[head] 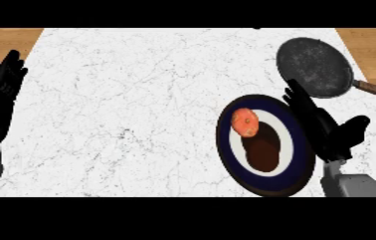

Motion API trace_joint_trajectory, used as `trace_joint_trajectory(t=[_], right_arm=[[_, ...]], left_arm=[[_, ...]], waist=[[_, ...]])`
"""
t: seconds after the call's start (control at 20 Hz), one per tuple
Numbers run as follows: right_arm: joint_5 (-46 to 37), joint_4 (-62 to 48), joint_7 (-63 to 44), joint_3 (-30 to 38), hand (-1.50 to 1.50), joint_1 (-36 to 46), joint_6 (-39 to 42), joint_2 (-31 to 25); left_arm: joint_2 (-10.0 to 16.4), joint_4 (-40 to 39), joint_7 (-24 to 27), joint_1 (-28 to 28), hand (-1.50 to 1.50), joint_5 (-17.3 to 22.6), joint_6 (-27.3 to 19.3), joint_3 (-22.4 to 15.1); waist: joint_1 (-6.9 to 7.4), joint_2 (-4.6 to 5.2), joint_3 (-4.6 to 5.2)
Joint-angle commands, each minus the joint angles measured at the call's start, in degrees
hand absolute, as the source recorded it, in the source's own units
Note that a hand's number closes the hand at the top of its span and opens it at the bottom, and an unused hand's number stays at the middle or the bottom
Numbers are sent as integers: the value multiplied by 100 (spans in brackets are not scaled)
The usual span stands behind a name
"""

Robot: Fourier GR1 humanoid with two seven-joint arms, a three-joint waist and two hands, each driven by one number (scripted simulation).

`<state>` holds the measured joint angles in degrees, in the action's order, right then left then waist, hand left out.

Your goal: Pick the squash from the plate and place it in the pan

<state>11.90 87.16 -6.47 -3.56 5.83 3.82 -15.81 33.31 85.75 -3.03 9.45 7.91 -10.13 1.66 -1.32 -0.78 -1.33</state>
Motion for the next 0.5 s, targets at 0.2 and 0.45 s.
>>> trace_joint_trajectory(t=[0.2, 0.45], right_arm=[[467, -387, 943, -1049, 150, 1054, 2628, -247], [-500, -754, 3351, -268, -150, 1154, 2704, -885]], left_arm=[[-730, 219, 25, 401, 0, 237, -8, -383], [-1271, 50, -110, 296, 0, 372, -150, -602]], waist=[[580, 227, 93], [219, 188, 84]])
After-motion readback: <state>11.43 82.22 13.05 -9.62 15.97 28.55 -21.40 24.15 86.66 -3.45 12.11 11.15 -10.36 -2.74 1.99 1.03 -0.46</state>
